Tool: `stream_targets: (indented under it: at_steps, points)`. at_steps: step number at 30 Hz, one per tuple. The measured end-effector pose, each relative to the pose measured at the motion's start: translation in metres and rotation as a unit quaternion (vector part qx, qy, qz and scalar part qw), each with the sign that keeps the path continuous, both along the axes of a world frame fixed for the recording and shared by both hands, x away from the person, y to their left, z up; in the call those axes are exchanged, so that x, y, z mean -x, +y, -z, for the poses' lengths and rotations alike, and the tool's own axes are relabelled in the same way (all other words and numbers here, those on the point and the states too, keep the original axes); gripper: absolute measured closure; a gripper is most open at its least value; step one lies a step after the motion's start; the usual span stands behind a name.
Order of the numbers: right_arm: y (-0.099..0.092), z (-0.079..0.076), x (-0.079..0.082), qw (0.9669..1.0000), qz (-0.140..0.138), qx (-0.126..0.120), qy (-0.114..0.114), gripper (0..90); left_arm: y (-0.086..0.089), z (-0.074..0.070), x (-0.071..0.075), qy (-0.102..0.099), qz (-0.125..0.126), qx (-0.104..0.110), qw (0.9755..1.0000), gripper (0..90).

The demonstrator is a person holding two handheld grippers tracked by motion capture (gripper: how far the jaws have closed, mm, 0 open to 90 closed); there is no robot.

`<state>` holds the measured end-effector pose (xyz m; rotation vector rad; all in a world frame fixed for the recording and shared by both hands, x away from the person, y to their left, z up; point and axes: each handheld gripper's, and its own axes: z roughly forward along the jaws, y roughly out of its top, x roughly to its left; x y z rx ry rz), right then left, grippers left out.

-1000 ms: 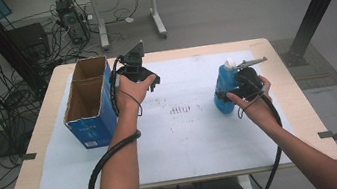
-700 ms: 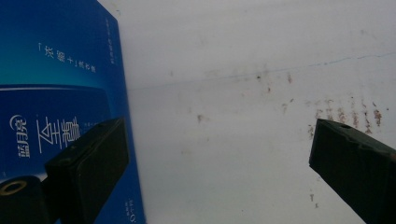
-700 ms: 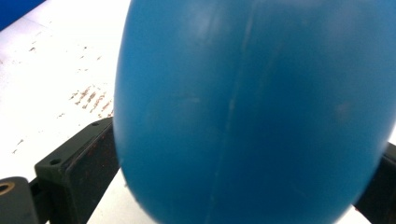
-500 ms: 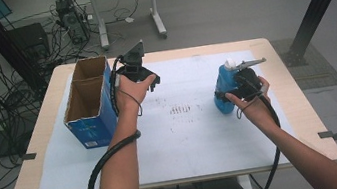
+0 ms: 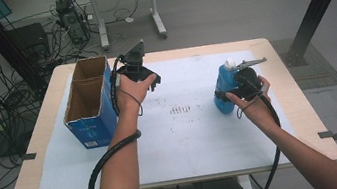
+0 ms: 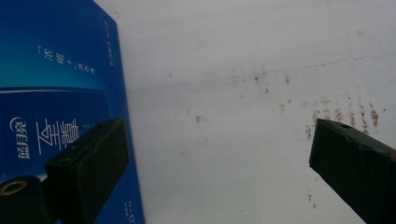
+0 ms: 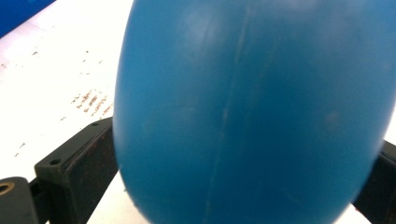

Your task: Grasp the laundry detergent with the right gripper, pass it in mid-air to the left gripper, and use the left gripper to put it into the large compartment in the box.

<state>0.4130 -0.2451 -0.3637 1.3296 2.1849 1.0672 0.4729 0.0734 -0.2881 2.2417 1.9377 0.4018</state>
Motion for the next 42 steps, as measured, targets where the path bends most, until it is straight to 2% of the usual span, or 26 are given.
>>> stream_targets:
  at_steps: [42]
  points:
    - [-0.0020, -0.0011, 0.0006, 1.0000, 0.002, -0.005, -0.005, 2.4, -0.0015, -0.0017, -0.0001, -0.001, 0.001, 0.000, 1.0000, 5.5]
